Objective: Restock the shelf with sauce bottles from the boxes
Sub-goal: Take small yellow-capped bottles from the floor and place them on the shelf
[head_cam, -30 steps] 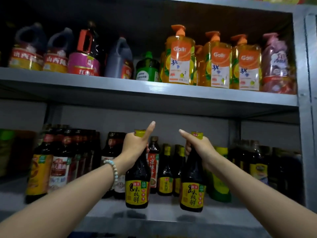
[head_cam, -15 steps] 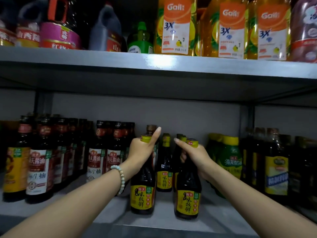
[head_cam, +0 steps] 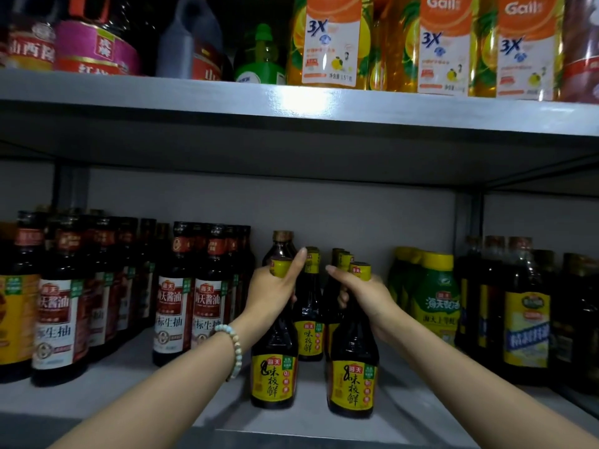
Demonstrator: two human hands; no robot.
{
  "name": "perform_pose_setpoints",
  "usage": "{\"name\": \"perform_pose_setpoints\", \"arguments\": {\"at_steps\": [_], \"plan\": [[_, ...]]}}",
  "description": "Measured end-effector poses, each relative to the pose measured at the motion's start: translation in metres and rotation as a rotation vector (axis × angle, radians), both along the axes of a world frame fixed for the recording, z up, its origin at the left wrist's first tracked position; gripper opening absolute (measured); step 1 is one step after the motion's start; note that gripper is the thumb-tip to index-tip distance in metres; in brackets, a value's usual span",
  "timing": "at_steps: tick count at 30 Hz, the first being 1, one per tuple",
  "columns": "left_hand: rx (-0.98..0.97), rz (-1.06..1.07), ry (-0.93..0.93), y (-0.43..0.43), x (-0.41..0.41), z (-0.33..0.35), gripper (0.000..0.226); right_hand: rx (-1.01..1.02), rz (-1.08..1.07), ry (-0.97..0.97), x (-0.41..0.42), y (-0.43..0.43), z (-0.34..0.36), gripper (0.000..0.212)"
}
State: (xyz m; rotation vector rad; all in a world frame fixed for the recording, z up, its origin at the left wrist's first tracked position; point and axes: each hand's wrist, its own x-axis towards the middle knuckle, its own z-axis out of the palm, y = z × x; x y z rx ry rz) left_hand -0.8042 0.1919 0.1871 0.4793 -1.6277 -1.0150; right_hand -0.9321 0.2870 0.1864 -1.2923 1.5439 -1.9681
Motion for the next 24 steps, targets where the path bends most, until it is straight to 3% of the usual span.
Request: {"name": "perform_pose_setpoints", "arguments": {"at_steps": [7,11,14,16,18,24], "plan": [[-0.059,-0.080,-0.082,-0.002,0.007,-0.007,0.051,0.003,0.009,-0.033,0.006,0.002,-0.002,0.035],[-0.085,-0.214,-0.347,-0.003,0.030,-0.034,0.055,0.126,0.026,0.126,0.004,0.021,-0.017,0.028],[-0.056,-0.313,-0.547,-0.005,0.053,-0.052,0.051,0.268,0.097,0.221,-0.004,0.043,-0.040,0.040],[-0.079,-0.357,-0.623,-0.014,0.062,-0.062,0.068,0.313,0.094,0.272,-0.009,0.058,-0.055,0.053],[-0.083,-0.321,-0.635,-0.021,0.068,-0.070,0.081,0.324,0.069,0.300,-0.013,0.067,-0.068,0.066],[-0.090,-0.298,-0.553,-0.015,0.064,-0.072,0.081,0.257,0.019,0.276,-0.012,0.073,-0.085,0.061]]}}
